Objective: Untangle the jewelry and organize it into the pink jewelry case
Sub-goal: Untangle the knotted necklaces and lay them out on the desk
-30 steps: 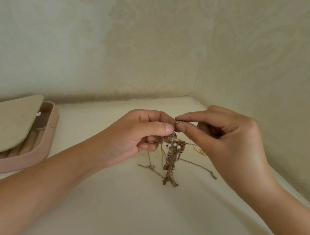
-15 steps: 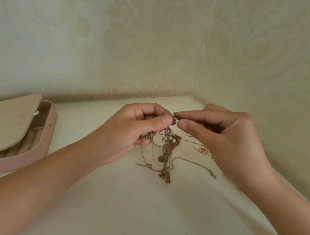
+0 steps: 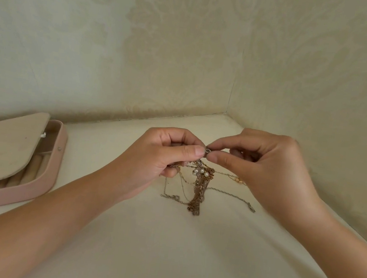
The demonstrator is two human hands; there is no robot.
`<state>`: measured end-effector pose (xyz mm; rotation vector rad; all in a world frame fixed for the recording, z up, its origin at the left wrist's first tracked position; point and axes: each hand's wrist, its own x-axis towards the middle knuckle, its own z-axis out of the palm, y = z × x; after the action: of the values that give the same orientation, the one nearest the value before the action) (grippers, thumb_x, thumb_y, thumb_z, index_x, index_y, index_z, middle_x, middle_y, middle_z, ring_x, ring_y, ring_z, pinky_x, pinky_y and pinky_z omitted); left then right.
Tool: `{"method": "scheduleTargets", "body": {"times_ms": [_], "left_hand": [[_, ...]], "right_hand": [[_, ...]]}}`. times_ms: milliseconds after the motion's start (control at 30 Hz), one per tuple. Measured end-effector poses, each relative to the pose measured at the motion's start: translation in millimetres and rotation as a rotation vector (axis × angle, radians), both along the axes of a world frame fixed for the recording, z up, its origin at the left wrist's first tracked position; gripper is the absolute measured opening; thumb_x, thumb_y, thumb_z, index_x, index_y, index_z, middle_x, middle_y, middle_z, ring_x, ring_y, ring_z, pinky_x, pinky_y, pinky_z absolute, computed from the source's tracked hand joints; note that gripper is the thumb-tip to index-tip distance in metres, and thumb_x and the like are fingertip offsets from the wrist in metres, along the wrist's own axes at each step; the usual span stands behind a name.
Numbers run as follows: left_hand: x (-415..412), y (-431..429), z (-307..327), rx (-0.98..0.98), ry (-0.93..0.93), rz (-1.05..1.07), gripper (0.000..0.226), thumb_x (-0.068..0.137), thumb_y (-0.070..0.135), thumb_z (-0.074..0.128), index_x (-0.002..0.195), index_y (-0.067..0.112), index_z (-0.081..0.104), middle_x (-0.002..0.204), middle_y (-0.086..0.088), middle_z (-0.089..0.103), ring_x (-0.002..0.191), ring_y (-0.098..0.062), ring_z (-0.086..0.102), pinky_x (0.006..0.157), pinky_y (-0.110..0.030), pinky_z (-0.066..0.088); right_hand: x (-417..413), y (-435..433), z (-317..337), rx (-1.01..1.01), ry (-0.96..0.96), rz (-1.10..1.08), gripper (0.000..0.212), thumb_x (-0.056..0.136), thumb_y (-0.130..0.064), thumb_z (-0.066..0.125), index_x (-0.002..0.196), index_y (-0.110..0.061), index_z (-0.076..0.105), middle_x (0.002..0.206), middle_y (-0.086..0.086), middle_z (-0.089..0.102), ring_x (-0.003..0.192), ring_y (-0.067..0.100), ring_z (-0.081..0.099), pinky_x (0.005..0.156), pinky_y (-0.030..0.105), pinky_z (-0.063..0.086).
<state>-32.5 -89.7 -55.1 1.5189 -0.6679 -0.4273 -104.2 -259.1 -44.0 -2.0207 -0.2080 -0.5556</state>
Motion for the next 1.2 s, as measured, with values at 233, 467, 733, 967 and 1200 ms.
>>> {"method": "scheduleTargets", "body": {"times_ms": [233,467,733,967,1200], "left_hand": [[1,0,-1,0.019,0.004,-0.013,0.010,0.074,0.019,0.066,0.066,0.022,0.071,0.053,0.011,0.045,0.050,-0.003,0.036,0.043,-0.012,0.028],[2,1,0,0.028,-0.037,-0.026,0.007,0.076,0.019,0.073,0.071,0.017,0.070,0.053,0.011,0.046,0.048,-0.002,0.039,0.044,-0.011,0.030],[3,2,-2,0.035,-0.106,-0.009,0.005,0.075,0.020,0.067,0.073,0.020,0.072,0.056,0.013,0.055,0.048,-0.002,0.039,0.045,-0.013,0.030],[3,1,-3,0.021,-0.152,0.039,0.007,0.074,0.021,0.067,0.070,0.022,0.072,0.057,0.012,0.055,0.049,-0.004,0.037,0.045,-0.015,0.028],[4,2,-2,0.014,-0.082,0.019,0.004,0.075,0.023,0.072,0.075,0.019,0.074,0.060,0.006,0.054,0.053,-0.003,0.042,0.045,-0.014,0.030]], "right_hand": [[-1,-1,0,-0.162,-0.061,-0.032,0.008,0.072,-0.021,0.080,0.072,-0.028,0.076,0.062,0.000,0.054,0.048,0.006,0.043,0.048,0.018,0.034],[-1,-1,-1,-0.201,-0.101,-0.057,0.005,0.070,-0.023,0.082,0.069,-0.024,0.077,0.060,-0.001,0.055,0.049,0.010,0.045,0.049,0.022,0.036],[0,-2,-2,-0.232,-0.172,-0.096,0.006,0.070,-0.026,0.082,0.068,-0.024,0.077,0.059,-0.003,0.054,0.050,0.008,0.046,0.048,0.015,0.033],[-1,0,-3,-0.276,-0.196,-0.131,0.008,0.070,-0.024,0.083,0.065,-0.023,0.076,0.054,-0.004,0.050,0.051,0.007,0.046,0.049,0.011,0.031],[-3,0,9,0.205,0.032,-0.124,0.009,0.066,-0.027,0.081,0.064,-0.021,0.074,0.046,-0.006,0.046,0.039,0.008,0.034,0.038,0.014,0.030]]}}
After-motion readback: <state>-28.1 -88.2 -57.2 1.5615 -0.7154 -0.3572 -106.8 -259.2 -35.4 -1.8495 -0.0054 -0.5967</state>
